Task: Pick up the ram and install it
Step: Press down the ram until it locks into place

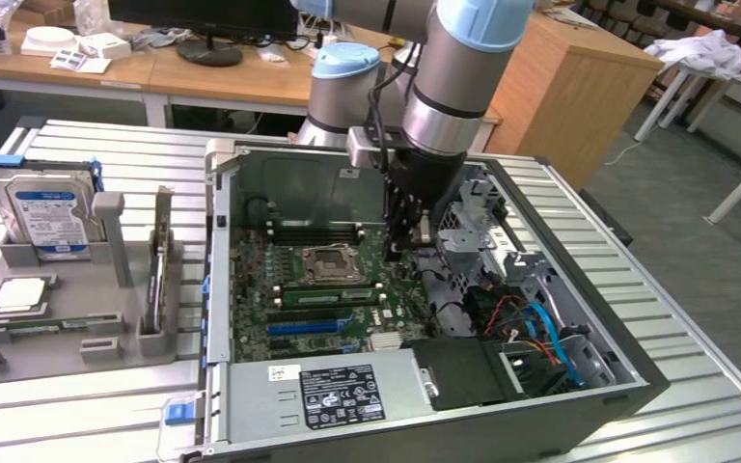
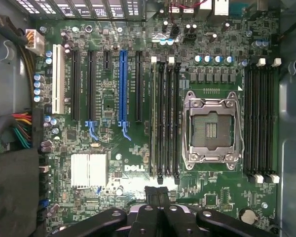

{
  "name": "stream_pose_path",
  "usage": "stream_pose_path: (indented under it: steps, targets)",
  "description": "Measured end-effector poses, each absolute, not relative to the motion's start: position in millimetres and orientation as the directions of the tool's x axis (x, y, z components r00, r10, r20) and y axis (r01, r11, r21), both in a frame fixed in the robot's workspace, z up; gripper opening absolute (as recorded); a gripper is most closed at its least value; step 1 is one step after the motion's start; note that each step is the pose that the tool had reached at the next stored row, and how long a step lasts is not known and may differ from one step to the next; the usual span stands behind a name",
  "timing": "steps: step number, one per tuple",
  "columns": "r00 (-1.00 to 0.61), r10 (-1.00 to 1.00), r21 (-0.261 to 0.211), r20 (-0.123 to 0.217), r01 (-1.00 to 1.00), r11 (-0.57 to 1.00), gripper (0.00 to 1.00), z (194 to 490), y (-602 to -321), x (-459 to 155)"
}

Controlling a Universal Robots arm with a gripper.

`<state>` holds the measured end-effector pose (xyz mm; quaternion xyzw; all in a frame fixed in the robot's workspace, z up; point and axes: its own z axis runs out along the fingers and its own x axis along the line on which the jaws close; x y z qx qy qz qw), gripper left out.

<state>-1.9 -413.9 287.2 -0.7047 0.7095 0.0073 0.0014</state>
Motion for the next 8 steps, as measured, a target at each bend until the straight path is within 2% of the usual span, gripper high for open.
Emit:
stream_pose_path:
  steps: [8]
  targets:
    - [-0.007,-1.000,0.008,-0.012,-1.000,0.007,0.11,282.3,-413.9,-1.9]
